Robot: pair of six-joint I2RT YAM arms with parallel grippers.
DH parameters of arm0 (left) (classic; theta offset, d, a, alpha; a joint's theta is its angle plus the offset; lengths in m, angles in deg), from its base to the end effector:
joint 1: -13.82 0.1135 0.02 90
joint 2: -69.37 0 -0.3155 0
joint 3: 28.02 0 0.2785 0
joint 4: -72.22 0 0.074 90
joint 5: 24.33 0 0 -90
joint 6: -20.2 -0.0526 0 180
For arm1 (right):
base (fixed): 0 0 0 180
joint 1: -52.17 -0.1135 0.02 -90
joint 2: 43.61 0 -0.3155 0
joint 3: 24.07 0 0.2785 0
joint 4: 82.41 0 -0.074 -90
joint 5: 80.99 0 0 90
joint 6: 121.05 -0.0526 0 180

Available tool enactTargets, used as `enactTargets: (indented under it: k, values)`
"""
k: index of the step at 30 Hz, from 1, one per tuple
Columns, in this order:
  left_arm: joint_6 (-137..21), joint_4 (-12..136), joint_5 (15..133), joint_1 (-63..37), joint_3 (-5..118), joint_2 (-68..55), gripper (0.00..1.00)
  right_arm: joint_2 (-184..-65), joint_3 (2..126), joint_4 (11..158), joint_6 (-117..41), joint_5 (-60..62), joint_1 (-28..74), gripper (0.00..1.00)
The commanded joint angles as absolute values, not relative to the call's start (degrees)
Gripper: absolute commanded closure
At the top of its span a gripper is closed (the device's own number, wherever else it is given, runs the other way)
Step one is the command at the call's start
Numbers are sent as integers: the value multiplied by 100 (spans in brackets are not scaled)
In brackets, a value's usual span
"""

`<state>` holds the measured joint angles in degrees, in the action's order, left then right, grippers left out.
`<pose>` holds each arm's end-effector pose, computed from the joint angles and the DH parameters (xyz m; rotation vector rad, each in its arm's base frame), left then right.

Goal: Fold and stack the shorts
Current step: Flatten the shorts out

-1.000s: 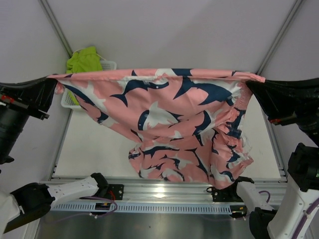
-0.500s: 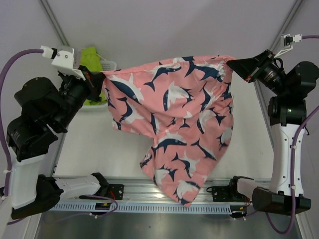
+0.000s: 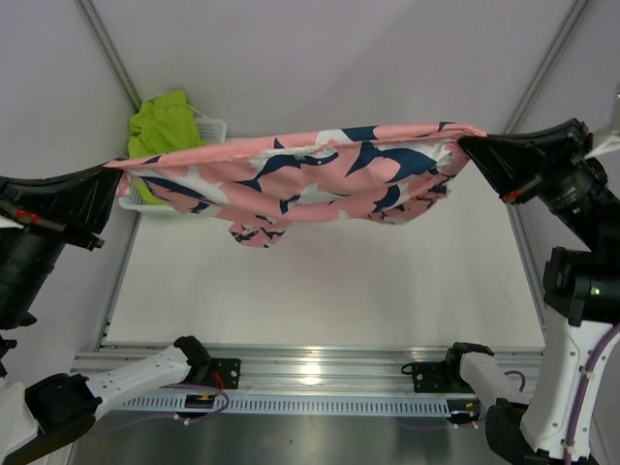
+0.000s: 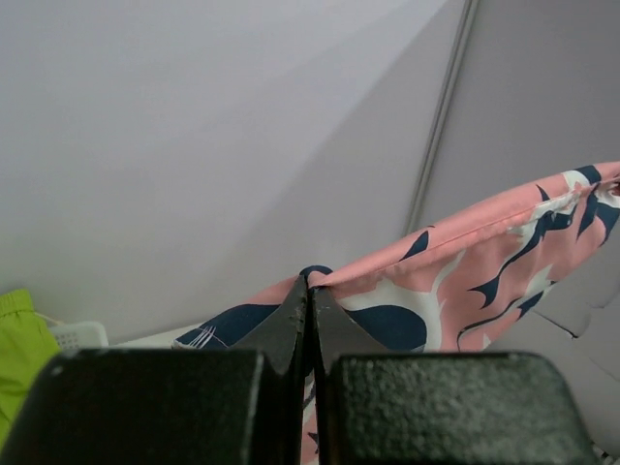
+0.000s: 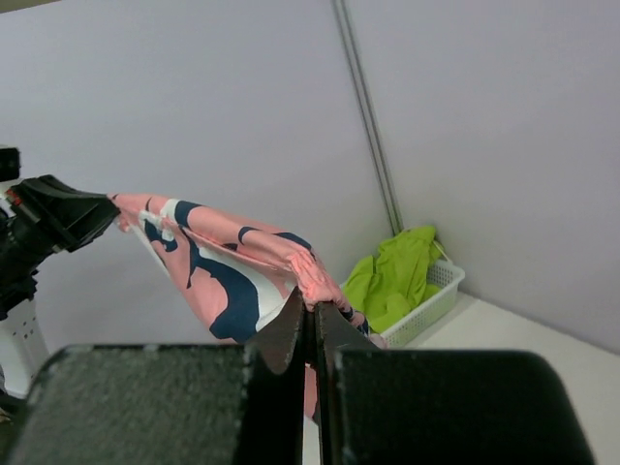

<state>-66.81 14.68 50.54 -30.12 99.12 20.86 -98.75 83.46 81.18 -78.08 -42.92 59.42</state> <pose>-0.0032 0.0222 0.6678 0.2042 1.2177 -0.5558 0.1002 0.0290 0.6555 -0.3604 1.2125 1.0293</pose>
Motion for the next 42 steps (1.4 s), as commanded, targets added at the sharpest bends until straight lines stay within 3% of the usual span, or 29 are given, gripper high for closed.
enactTargets:
  k: [1, 8, 12, 16, 19, 21, 23, 27, 35, 42]
  values:
    - [-6769, 1602, 5319, -2959, 9851, 2182, 100, -9627, 8663, 8296, -7939, -4188, 5973, 100]
    - [-6532, 943, 5092, -2968, 10630, 1815, 100, -10097, 9769, 7129, -7860, -4214, 5973, 100]
    - [-6461, 985, 5020, -2968, 10317, 1278, 100, -10601, 9684, 6556, -7808, -4232, 5973, 100]
    - [-6347, 1434, 4810, -2881, 9597, 1172, 100, -10637, 8228, 7018, -7904, -4180, 5956, 100]
    - [-5927, 1714, 5781, -1978, 8816, 1110, 100, -10575, 6979, 7319, -7790, -3908, 5877, 100]
    - [-5628, 2300, 7199, -766, 7651, 1137, 100, -10592, 6065, 7782, -7790, -3741, 5824, 100]
    - [-5267, 2707, 7874, 24, 6797, 1041, 100, -10698, 5563, 8065, -7781, -3618, 5797, 100]
    - [-5047, 3112, 7817, 205, 5783, 321, 100, -11286, 4798, 8882, -7641, -3231, 5631, 100]
    - [-4739, 3393, 7447, 205, 5992, -2226, 100, -13278, 5041, 10174, -7456, -2729, 5235, 100]
    - [-4712, 3676, 7165, 371, 6449, -2958, 100, -14968, 5938, 10886, -7376, -2712, 5050, 100]
